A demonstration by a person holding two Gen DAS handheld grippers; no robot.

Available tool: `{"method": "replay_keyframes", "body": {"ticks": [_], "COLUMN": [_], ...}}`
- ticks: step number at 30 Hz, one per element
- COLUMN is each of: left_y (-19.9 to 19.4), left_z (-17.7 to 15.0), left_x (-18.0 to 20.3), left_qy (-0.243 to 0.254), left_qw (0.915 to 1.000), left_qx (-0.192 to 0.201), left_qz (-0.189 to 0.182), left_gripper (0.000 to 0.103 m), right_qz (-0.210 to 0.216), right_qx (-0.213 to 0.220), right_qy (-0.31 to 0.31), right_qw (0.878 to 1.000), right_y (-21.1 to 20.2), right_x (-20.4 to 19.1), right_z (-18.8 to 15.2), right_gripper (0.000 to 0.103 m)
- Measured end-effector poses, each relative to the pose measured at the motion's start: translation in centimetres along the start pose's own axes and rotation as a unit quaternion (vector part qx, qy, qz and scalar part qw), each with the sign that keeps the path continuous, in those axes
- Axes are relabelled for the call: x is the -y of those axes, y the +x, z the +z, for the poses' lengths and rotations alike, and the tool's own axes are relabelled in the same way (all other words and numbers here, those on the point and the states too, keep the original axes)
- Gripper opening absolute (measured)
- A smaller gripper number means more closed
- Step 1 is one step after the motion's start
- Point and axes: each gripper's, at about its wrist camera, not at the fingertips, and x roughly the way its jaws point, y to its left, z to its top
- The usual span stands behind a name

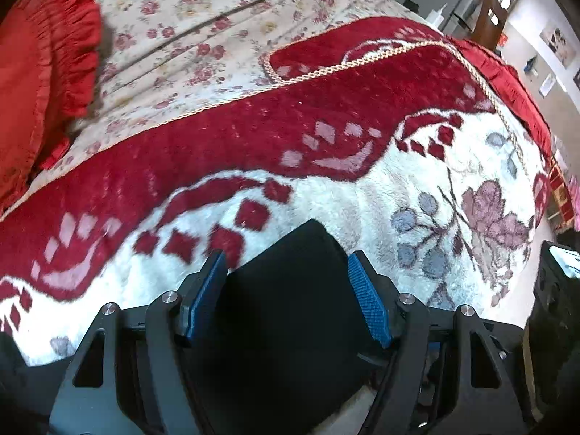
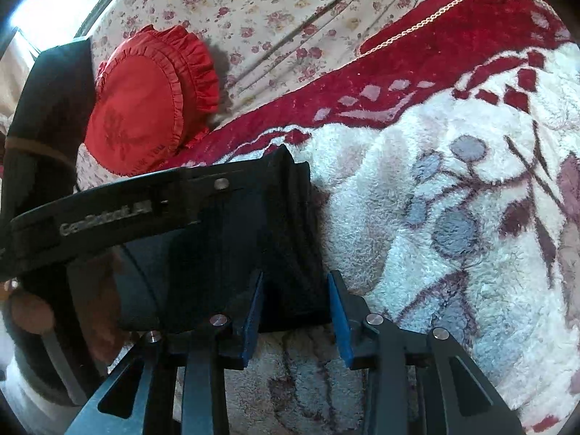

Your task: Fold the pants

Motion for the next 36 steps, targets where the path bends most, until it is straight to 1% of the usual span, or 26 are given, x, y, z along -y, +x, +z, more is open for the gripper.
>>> {"method": "replay_keyframes", "body": {"ticks": [7, 12, 13, 14, 15, 16, 17, 18, 20, 21, 23, 24, 28, 31, 34, 36], "left_y": [2.3, 3.1, 3.1, 3.2, 3.1, 3.0, 2.8, 2.5, 1.2, 0.1, -1.9, -3.1, -8.0, -10.7, -12.5, -12.9], "left_z": [0.8, 0.4, 0.3, 0.2, 0.1, 0.1, 0.0, 0.1, 0.1, 0.3, 0.4, 0.5, -0.1, -1.4, -3.4, -5.1], "left_x": [0.4, 1.4, 1.5, 1.6, 1.6, 1.5, 1.3, 1.1, 0.5, 0.1, -0.3, -0.5, -3.1, -6.8, -11.0, -13.9], "left_qy": [0.008, 0.040, 0.044, 0.051, 0.056, 0.055, 0.051, 0.045, 0.032, 0.026, 0.028, 0.029, 0.007, -0.025, -0.070, -0.103], "left_qw": [0.9997, 0.9990, 0.9987, 0.9983, 0.9980, 0.9981, 0.9984, 0.9988, 0.9995, 0.9994, 0.9988, 0.9984, 0.9965, 0.9953, 0.9926, 0.9901], "left_qx": [-0.023, -0.017, -0.013, -0.010, -0.007, -0.004, -0.002, 0.000, 0.006, 0.012, 0.033, 0.043, 0.079, 0.093, 0.099, 0.095], "left_qz": [0.000, 0.015, 0.021, 0.027, 0.028, 0.027, 0.024, 0.019, -0.006, -0.020, -0.022, -0.023, -0.025, -0.016, 0.004, 0.016], "left_gripper": [0.069, 0.068, 0.062, 0.058, 0.056, 0.050, 0.045, 0.042, 0.025, 0.024, 0.021, 0.021, 0.021, 0.021, 0.021, 0.021], "right_qz": [0.002, -0.001, 0.000, 0.002, 0.007, 0.007, 0.003, 0.002, 0.017, 0.029, 0.042, 0.046, 0.074, 0.098, 0.125, 0.139], "right_qx": [0.001, -0.002, -0.001, 0.001, 0.003, 0.006, 0.013, 0.018, 0.030, 0.037, 0.051, 0.057, 0.071, 0.067, 0.048, 0.027], "right_qy": [0.004, 0.007, 0.005, 0.006, 0.005, 0.000, -0.011, -0.014, -0.012, -0.011, -0.025, -0.037, -0.080, -0.116, -0.146, -0.162], "right_qw": [1.000, 1.000, 1.000, 1.000, 1.000, 1.000, 1.000, 1.000, 0.999, 0.999, 0.998, 0.997, 0.992, 0.986, 0.980, 0.977], "right_y": [-0.2, 0.3, 0.3, 0.4, 0.4, 0.4, 0.4, 0.2, -0.6, -1.1, -2.4, -3.1, -4.7, -4.7, -2.8, -0.9], "right_x": [0.2, 0.1, 0.1, 0.0, -0.2, -0.4, -0.8, -1.0, -1.3, -1.6, -2.8, -3.8, -8.0, -11.7, -15.2, -17.3], "right_z": [-0.1, 0.2, 0.2, 0.3, 0.3, 0.3, 0.3, 0.3, 0.5, 0.6, 1.0, 1.2, 1.6, 1.6, 1.1, 0.5], "right_gripper": [0.034, 0.035, 0.035, 0.033, 0.026, 0.024, 0.018, 0.014, 0.012, 0.011, 0.011, 0.011, 0.011, 0.011, 0.011, 0.011]}}
